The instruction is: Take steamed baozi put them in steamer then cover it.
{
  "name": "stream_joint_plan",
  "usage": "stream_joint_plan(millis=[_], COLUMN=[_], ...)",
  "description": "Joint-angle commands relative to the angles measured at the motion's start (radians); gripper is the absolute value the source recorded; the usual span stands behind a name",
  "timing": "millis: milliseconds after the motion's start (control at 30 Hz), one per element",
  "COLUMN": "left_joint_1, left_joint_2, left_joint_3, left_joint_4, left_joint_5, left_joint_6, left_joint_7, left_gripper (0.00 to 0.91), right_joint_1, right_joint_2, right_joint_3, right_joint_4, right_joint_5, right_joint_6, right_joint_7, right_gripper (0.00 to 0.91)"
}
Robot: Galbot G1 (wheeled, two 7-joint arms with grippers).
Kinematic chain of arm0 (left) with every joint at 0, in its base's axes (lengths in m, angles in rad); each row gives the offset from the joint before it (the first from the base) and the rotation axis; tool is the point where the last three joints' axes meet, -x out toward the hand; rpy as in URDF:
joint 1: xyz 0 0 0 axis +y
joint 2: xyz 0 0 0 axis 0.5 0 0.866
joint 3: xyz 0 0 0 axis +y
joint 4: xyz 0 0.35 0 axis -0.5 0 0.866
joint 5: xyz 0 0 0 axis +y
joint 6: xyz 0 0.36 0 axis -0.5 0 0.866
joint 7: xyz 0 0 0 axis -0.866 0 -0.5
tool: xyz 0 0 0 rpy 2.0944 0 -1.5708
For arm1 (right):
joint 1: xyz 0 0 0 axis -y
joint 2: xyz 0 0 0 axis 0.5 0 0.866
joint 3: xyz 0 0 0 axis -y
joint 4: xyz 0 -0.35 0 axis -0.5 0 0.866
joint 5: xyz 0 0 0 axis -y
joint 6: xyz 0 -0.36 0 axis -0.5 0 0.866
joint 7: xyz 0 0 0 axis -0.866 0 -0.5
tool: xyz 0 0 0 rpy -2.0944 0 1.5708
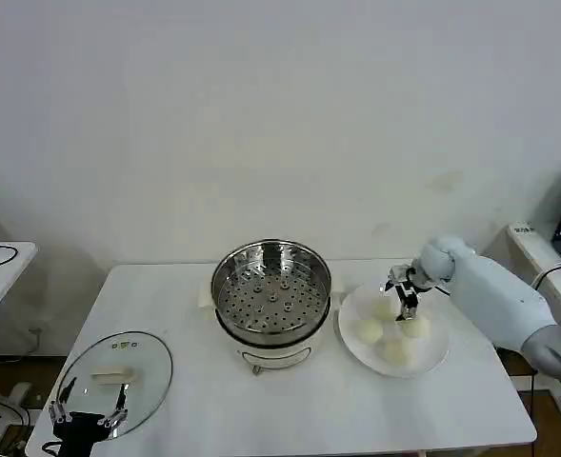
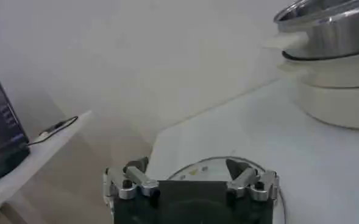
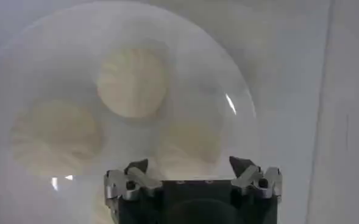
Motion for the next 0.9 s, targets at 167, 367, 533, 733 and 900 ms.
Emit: stream_joint_plan(millis=[167,367,533,733,900], left_joint_1=[-0.009,-0.009,-0.009,-0.009,-0.007], left_joint_2=[0.002,0.004,0.003,0.002,0.002], left_joint_3=[-0.002,-0.002,0.0,0.003,0.006], left_joint_4=[0.014,0.017,0.019,0.021,0.018], left_joint_5=[0.001,0.0,0.001,0.002,0.003], left_joint_6=[-0.001,-0.002,-0.002,-0.002,0.0], left_joint_7=[0.0,-0.001,-0.001,-0.001,0.0], left_gripper=[0.907,0.907,0.907,0.907,0.907], right_joint_1=[0.01,0.008,0.007,0.008,0.016], right_joint_2=[0.058,0.064,0.055,0.024,-0.007], right_joint_3=[-0.009,-0.006,-0.005,-0.006,-0.008], right_joint_4=[-0.07,-0.076,-0.071,-0.045,-0.002], right_joint_5=[-0.015,-0.027,-0.031,-0.027,-0.007], right_joint_6=[0.007,0.006,0.004,0.003,-0.004], right_joint_7=[0.006,0.006,0.005,0.001,0.001], right_gripper=[0.736,0.635,0.605,0.605,0.605])
